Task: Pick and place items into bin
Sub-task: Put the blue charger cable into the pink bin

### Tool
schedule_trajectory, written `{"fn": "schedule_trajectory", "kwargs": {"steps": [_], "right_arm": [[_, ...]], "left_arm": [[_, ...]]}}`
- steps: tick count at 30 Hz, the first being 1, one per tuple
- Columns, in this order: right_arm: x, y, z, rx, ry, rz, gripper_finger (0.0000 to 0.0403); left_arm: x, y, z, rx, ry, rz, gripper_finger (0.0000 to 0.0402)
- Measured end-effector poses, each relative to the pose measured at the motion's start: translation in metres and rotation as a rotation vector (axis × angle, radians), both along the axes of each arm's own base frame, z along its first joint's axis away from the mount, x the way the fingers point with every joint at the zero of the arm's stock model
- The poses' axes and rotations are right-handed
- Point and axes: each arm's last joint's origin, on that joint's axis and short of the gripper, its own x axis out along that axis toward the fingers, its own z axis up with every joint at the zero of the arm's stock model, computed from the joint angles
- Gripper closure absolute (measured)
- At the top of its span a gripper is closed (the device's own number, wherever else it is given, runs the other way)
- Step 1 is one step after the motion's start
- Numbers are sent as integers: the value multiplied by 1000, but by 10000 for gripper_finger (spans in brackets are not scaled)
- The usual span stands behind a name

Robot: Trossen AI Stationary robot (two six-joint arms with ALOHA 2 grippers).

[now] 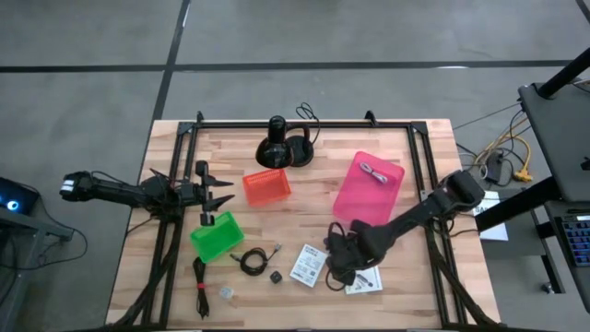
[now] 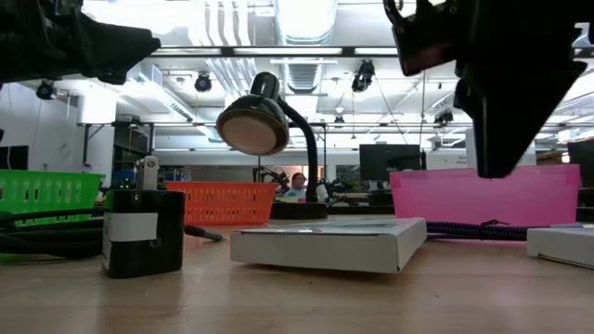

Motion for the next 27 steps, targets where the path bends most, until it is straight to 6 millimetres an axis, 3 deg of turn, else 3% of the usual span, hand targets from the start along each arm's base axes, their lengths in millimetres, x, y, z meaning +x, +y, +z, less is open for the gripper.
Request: {"fn": "schedule_trajectory", "kwargs": {"steps": [8,27], "right_arm": [[0,-1,-1,-27,-10,-17,230],[-14,-8,-35,-42,29,-82,229]], "left_arm": [[0,0,0,2,1,0,262],[0,0,0,6,3,1,262]]}}
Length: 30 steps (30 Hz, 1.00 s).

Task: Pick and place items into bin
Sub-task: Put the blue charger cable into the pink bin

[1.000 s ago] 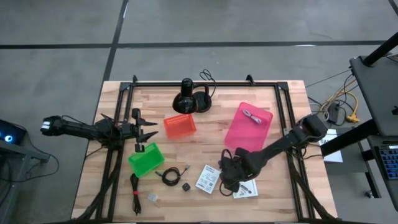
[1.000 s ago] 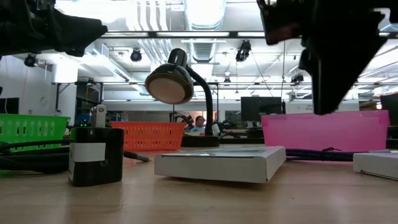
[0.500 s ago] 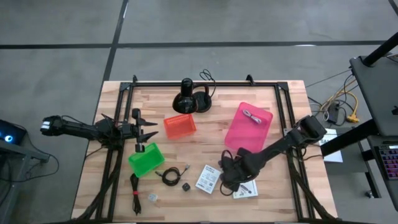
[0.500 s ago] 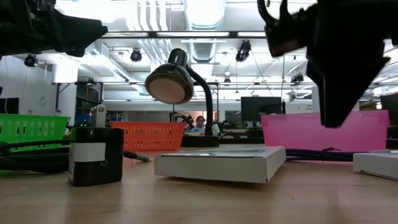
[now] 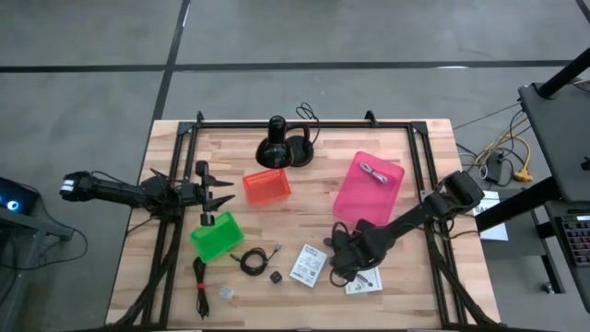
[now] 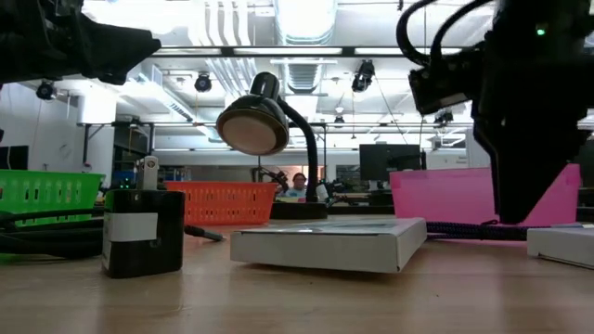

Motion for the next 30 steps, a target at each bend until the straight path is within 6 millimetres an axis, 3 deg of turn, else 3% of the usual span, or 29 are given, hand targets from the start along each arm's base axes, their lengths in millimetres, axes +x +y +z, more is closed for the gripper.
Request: {"fn": "schedule_trajectory", "kwargs": {"steps": [18,30], "right_arm": [[-11,-6,-18,40,30,-2,234],[-8,-4,-17,57,26,27,298]], "left_arm": [[0,0,0,0,0,0,262],[0,0,0,0,0,0,262]]}}
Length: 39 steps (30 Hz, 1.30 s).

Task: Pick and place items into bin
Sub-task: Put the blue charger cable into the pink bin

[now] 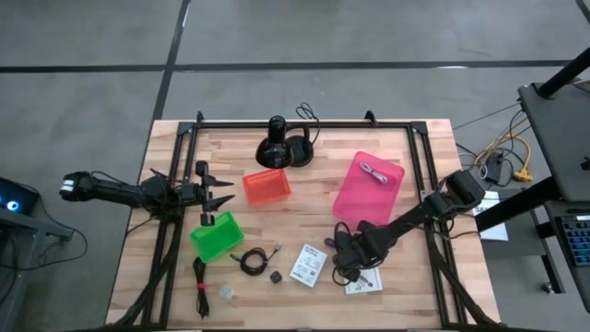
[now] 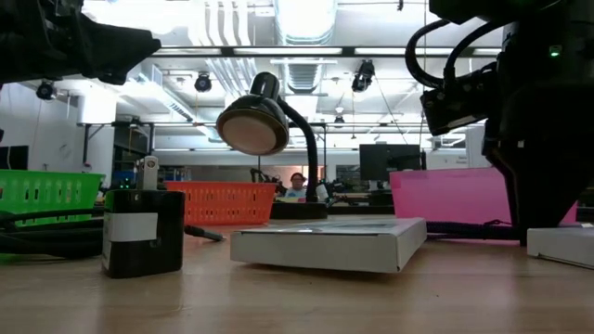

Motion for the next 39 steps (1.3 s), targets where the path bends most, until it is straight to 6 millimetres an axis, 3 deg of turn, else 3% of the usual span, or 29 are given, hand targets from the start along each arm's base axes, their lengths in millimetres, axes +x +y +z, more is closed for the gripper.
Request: {"fn": "schedule_trajectory", "kwargs": {"steps": [12,22,39], "right_arm": [[0,1,0,14,5,29,371],[-2,1,4,60,29,77,377],[7,5,37,11,-32,172,378]], "left_arm": [[0,0,0,0,0,0,262],[0,0,0,0,0,-1,262],[0,0,0,0,-1,0,262]]}}
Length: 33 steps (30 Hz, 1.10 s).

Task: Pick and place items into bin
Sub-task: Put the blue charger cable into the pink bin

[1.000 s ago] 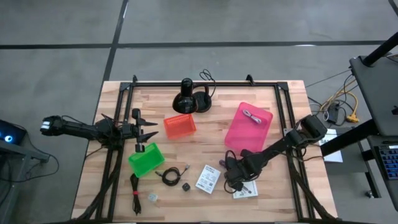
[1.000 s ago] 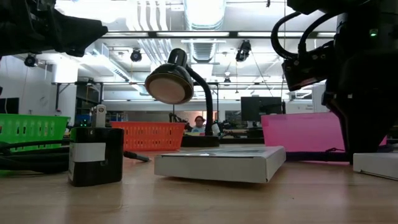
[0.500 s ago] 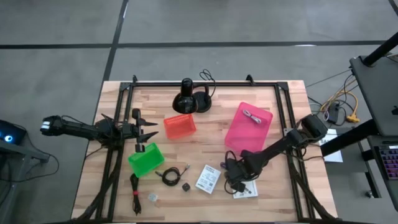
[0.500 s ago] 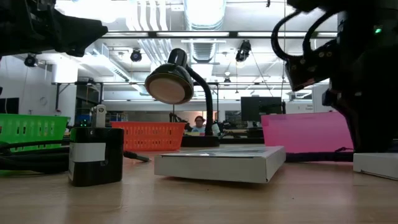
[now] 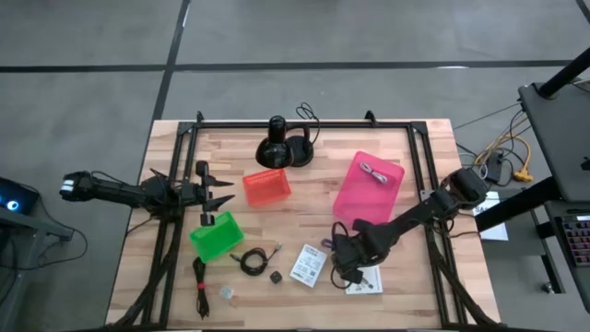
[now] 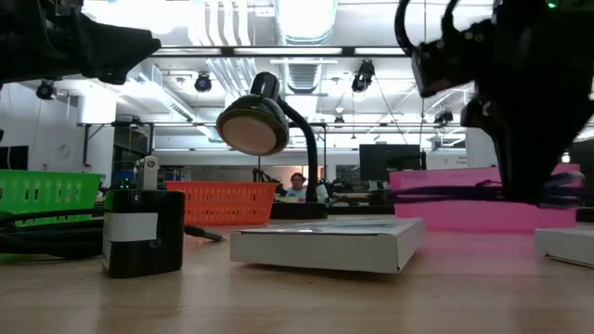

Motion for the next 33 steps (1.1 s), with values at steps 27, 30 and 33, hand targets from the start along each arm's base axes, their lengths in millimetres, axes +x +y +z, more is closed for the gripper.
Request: {"fn": "schedule_trajectory", "kwargs": {"steps": [27,30,33], "right_arm": [[-28,-19,78,-265,-36,48,378],[-37,-27,88,-320,-102,37,378],[-46,-35,95,-360,-157,22,378]], "left_arm": [[0,0,0,0,-1,0,262],[0,0,0,-1,-1,0,262],[0,0,0,0,-2,0,262]]}}
